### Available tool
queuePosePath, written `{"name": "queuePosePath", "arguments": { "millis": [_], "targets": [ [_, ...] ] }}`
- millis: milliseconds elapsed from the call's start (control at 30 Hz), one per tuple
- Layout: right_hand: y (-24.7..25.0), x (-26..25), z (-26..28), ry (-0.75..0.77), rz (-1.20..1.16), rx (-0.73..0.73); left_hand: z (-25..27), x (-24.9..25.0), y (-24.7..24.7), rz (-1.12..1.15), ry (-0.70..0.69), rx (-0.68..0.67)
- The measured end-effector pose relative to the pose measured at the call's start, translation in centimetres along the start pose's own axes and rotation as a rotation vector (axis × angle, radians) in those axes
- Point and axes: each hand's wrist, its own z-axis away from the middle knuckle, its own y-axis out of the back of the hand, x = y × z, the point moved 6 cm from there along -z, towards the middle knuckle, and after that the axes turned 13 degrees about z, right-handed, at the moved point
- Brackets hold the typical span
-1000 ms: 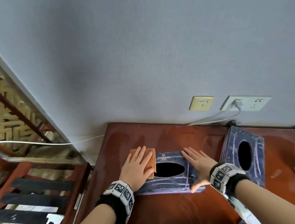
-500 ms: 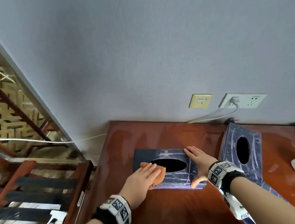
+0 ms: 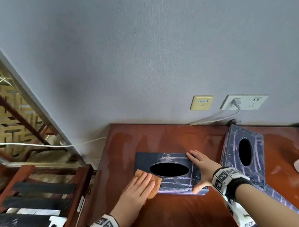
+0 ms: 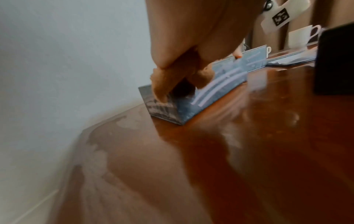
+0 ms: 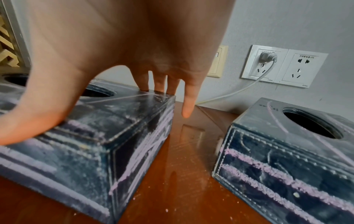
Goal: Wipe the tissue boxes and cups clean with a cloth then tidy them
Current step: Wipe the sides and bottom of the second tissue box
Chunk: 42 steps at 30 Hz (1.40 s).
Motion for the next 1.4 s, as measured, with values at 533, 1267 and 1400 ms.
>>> {"name": "queuePosePath", "arguments": {
  "millis": [533,1267,1400],
  "targets": [
    [-0.2,0.0,-0.1,-0.022,-0.024,-0.011,-5.1,1.0,1.5,0.193,0.225,-0.112],
    [-0.7,-13.6,-0.8,-0.014,0.003,0.165,-2.8,-1.7,1.9,0.352,0.512,-0.358],
    [-1.2,-11.8,0.4,0.267,-0.068,0.347,-3.8,-1.6,2.5,0.179,0.518,-0.345]
  ]
}}
